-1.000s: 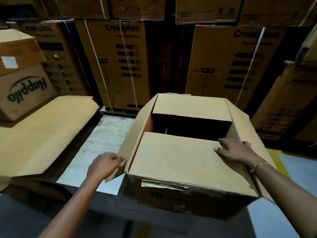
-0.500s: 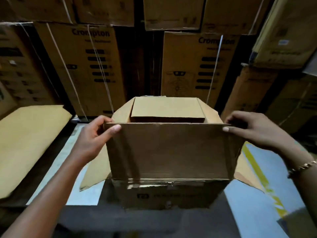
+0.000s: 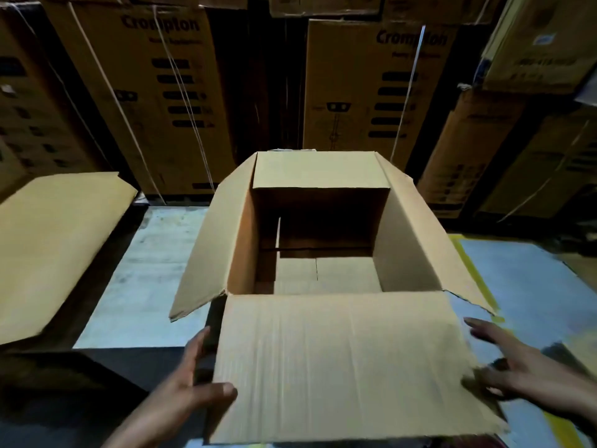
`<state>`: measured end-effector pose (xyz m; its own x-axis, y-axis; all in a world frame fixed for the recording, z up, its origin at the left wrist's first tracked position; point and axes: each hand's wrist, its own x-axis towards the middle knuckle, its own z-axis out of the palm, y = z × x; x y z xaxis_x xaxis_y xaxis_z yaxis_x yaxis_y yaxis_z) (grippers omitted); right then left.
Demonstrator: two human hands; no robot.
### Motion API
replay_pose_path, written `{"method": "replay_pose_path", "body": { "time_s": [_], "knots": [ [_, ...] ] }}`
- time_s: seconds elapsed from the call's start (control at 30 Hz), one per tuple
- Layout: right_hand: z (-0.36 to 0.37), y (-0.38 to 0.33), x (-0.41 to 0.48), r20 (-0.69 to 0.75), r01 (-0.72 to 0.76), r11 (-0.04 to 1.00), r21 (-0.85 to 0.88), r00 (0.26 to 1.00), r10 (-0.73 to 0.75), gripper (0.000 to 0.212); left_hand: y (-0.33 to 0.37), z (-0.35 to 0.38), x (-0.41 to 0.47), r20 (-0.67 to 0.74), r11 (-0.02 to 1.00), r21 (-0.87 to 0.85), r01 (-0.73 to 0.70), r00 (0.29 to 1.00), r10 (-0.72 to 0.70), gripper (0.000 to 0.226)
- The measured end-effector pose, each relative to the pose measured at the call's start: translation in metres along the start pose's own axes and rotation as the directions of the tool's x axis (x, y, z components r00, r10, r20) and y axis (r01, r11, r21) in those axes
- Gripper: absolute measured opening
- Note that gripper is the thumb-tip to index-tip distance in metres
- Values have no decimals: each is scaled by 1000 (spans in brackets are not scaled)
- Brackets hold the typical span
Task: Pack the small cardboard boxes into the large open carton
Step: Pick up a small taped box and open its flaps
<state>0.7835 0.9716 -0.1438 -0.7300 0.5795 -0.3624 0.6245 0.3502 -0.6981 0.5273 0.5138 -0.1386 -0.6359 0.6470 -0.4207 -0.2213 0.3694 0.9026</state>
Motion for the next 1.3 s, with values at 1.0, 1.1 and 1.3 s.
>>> {"method": "replay_pose_path", "body": {
  "time_s": [1.0, 1.1, 1.3],
  "knots": [
    [-38, -168, 160, 538, 347, 564, -749, 816, 212, 75, 55, 44, 152, 79, 91, 980, -179, 760, 645, 65],
    [-45, -177, 222, 375, 349, 631, -693, 922, -98, 61, 106, 44, 196, -22, 166, 981, -102, 787, 617, 61],
    [-48, -177, 356, -213, 187, 754, -630, 891, -400, 72, 165, -35, 317, -490, 421, 852, 312, 758, 430, 90]
  ]
}}
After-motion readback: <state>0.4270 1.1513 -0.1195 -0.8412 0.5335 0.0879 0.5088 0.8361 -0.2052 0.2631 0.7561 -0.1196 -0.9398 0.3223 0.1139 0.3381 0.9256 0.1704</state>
